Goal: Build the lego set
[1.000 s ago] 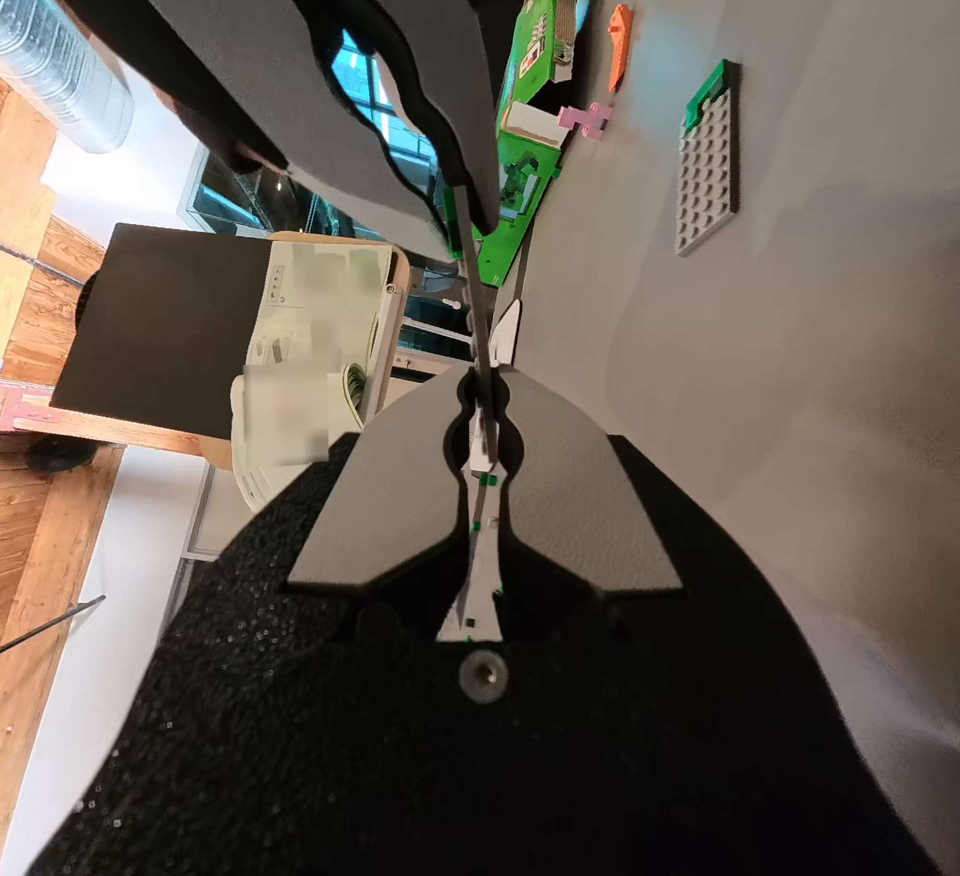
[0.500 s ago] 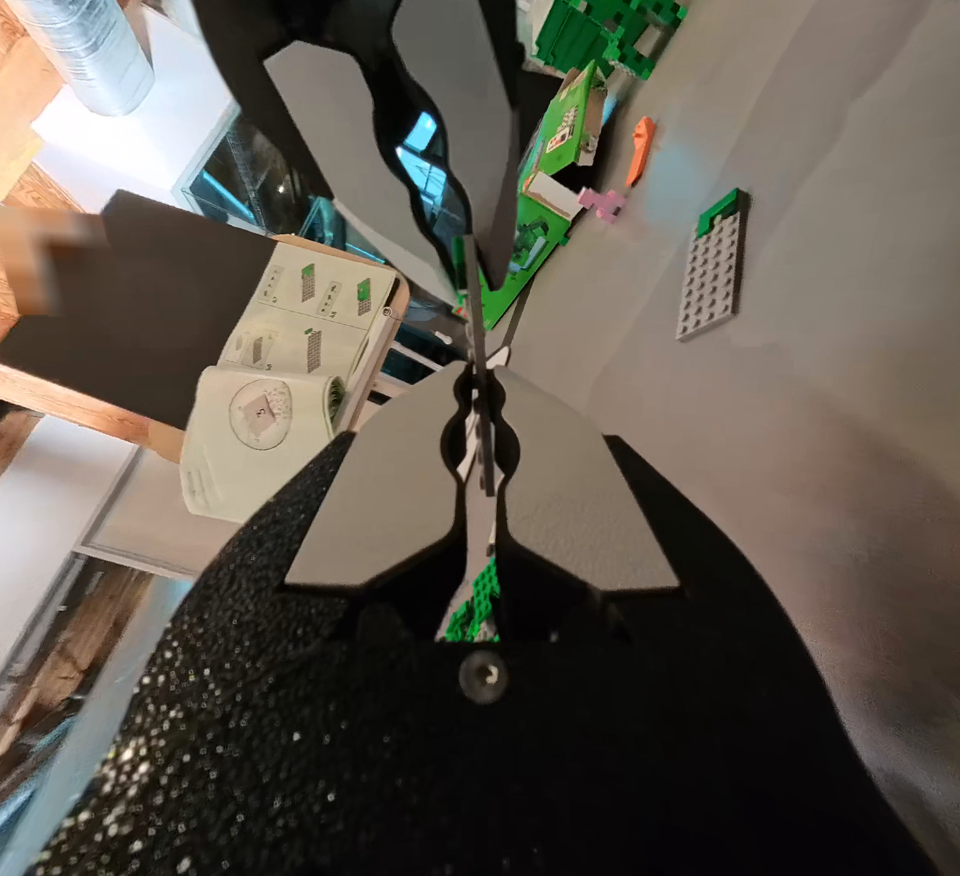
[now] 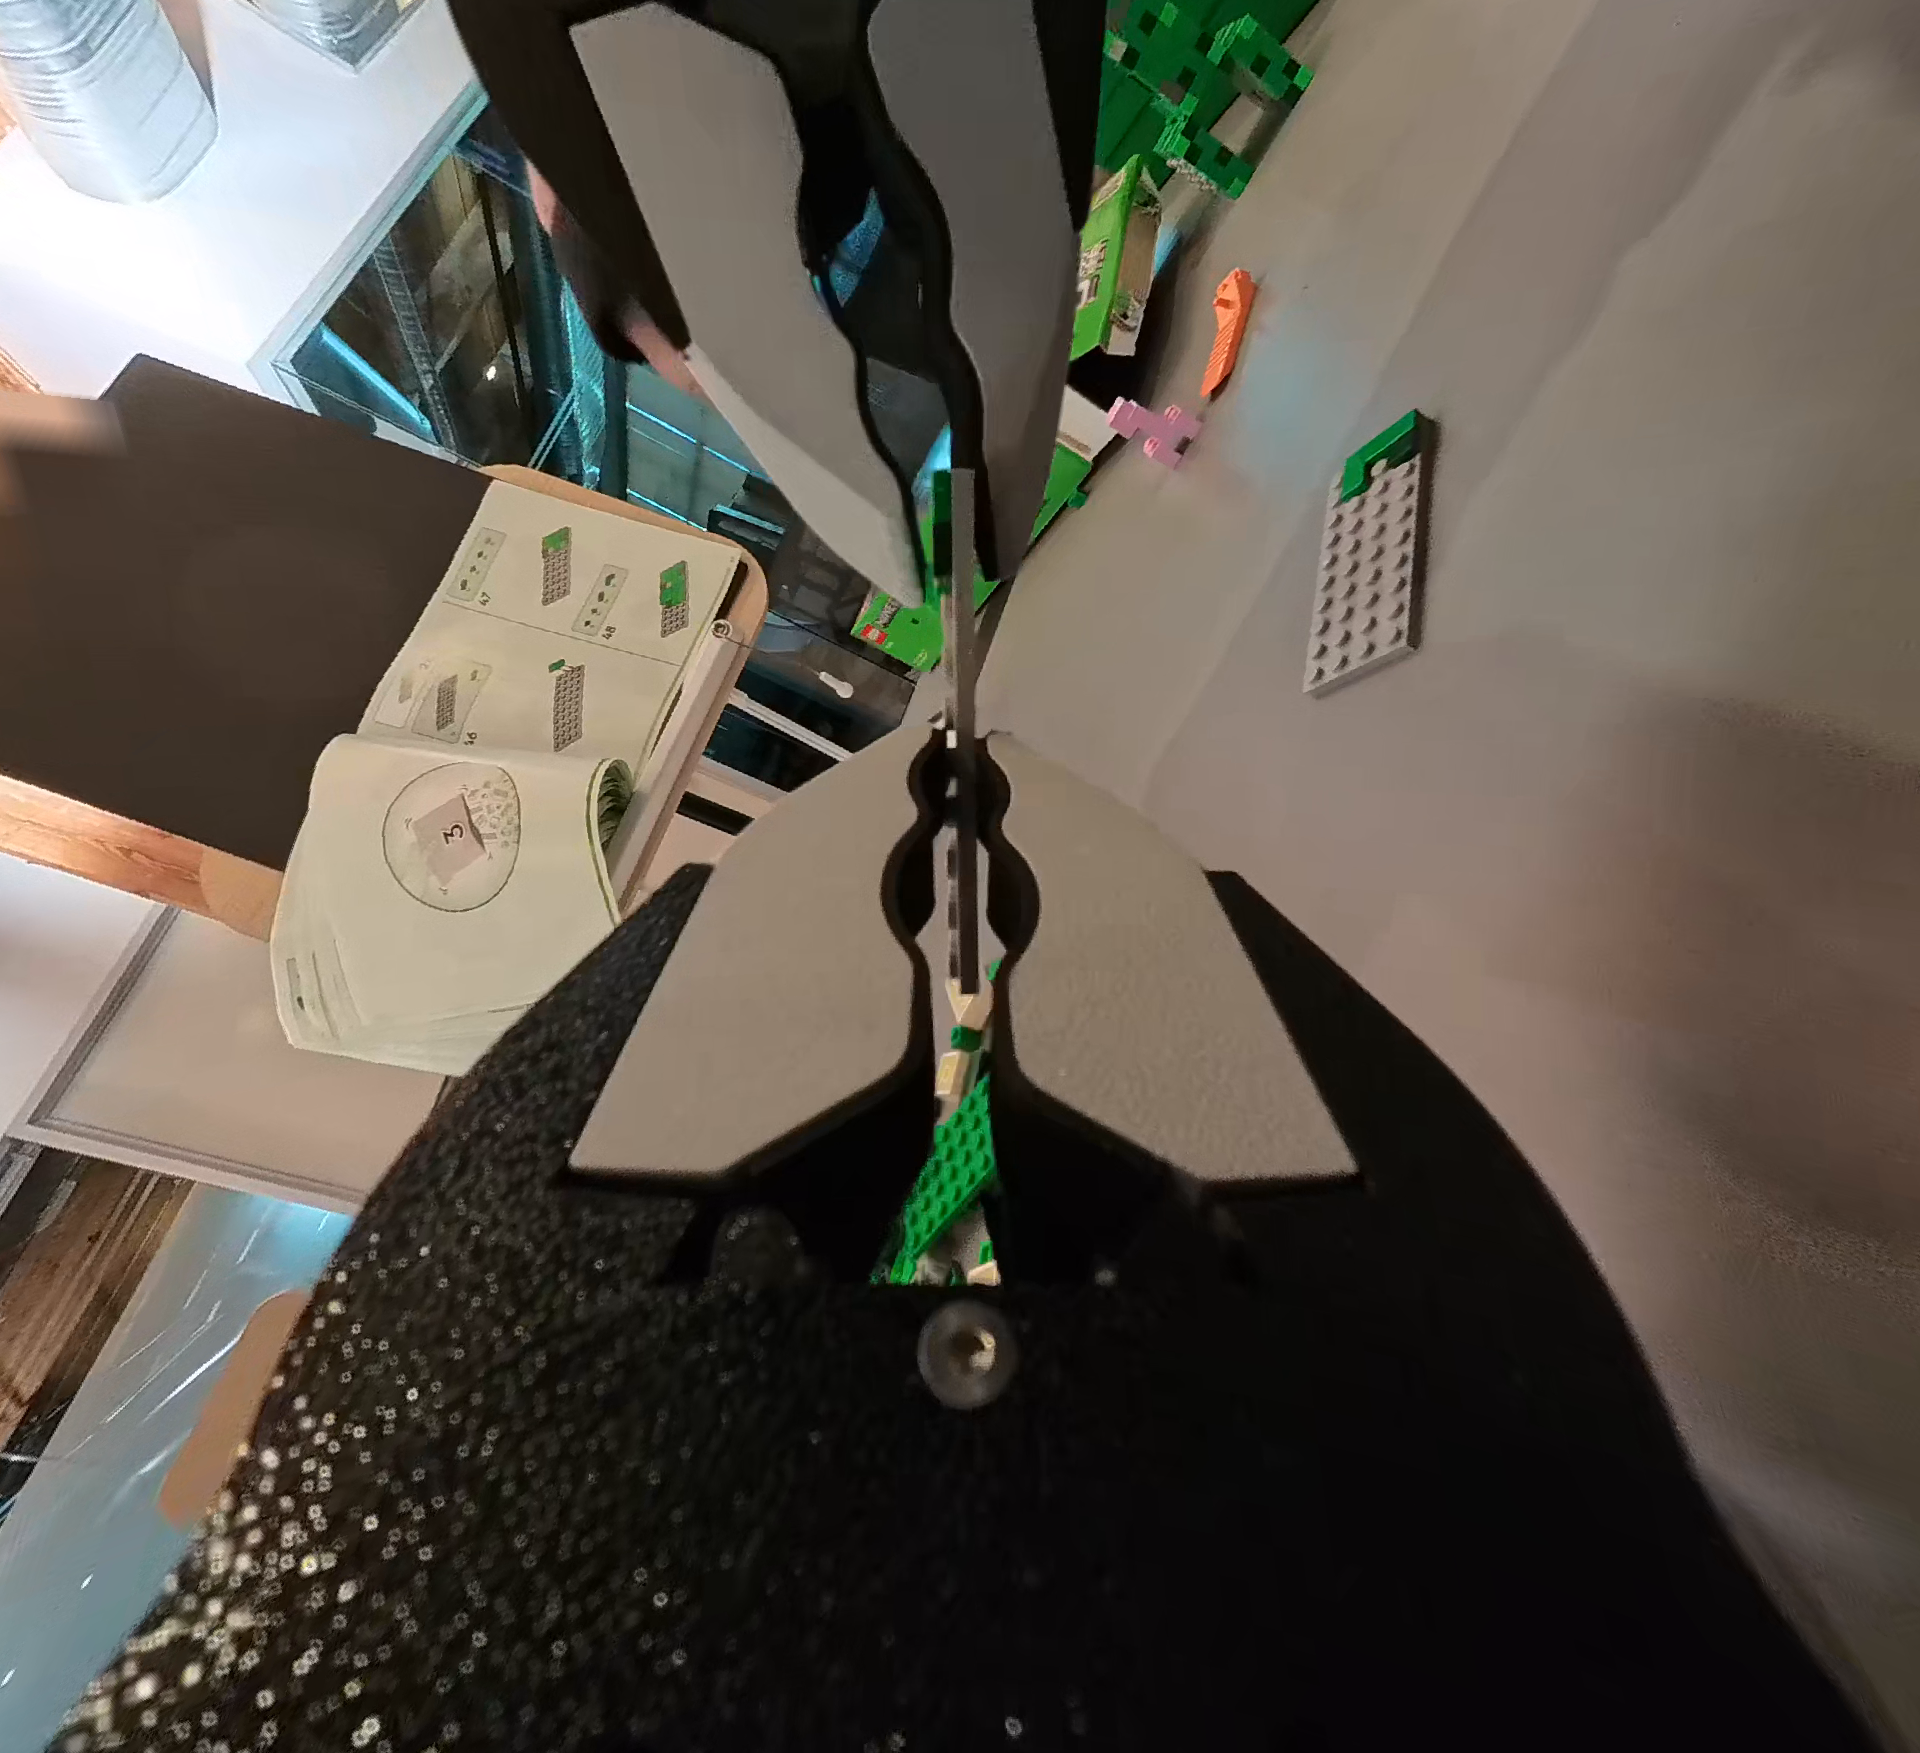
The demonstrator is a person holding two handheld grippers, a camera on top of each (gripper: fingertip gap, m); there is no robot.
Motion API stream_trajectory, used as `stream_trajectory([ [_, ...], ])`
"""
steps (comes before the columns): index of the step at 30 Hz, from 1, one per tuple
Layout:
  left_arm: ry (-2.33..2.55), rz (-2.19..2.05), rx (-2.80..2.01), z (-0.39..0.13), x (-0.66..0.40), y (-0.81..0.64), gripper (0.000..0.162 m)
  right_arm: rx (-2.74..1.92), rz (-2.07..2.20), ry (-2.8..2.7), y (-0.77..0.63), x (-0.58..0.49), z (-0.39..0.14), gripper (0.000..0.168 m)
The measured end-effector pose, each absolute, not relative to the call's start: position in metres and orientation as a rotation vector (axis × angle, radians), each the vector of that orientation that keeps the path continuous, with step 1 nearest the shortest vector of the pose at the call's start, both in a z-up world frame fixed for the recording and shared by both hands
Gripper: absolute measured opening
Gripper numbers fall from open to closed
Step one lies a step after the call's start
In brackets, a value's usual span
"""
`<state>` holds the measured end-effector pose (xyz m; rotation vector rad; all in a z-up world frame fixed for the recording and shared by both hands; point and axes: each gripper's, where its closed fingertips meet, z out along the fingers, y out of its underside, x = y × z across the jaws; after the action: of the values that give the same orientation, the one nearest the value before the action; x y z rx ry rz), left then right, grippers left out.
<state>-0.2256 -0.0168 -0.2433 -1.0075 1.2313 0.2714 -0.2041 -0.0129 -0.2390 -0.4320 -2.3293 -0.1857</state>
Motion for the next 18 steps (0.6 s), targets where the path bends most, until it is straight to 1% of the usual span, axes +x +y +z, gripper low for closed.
stream_trajectory([
  [6,1.259,0.233,-1.029,-0.2489,-0.2223,-0.0183,0.003,-0.239,-0.332,-2.356,-0.0133,-0.201,-0.2435,0.01],
  [18,1.301,0.361,-0.928,-0.248,-0.2221,-0.0228,0.003,-0.061,-0.505,-2.417,-0.0198,-0.1993,-0.2448,0.009],
])
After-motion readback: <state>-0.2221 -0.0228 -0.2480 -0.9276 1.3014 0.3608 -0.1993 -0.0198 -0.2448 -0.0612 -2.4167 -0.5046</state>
